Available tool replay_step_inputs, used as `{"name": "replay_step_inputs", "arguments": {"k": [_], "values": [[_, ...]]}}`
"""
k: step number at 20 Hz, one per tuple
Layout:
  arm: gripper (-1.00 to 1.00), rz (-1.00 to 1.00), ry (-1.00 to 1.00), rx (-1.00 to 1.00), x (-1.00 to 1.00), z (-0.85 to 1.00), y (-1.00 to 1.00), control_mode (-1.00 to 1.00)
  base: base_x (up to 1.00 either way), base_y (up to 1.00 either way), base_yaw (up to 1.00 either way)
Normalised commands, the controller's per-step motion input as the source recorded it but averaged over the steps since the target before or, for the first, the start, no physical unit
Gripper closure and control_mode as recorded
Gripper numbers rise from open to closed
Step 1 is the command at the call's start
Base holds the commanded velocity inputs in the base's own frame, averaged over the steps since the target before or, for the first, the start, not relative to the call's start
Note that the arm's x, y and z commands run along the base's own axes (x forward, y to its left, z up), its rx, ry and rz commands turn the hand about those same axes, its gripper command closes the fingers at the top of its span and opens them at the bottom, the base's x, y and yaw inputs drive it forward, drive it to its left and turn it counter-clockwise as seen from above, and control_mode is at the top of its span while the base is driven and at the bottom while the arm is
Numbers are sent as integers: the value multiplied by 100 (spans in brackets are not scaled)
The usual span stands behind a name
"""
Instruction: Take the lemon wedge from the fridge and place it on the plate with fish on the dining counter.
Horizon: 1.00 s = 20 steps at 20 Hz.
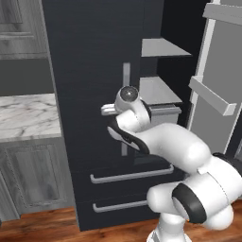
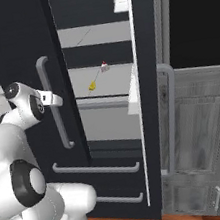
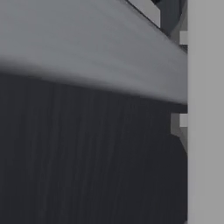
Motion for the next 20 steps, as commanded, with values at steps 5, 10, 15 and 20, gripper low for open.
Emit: {"name": "replay_step_inputs", "arguments": {"k": [5,10,15,20], "values": [[100,0,-5,0,-51,8,100,-100,0,0,0],[100,0,-4,-1,-57,8,100,-100,0,0,0],[100,0,0,0,-43,39,100,-100,0,0,0],[-100,0,0,-1,-69,58,100,-100,0,0,0]]}}
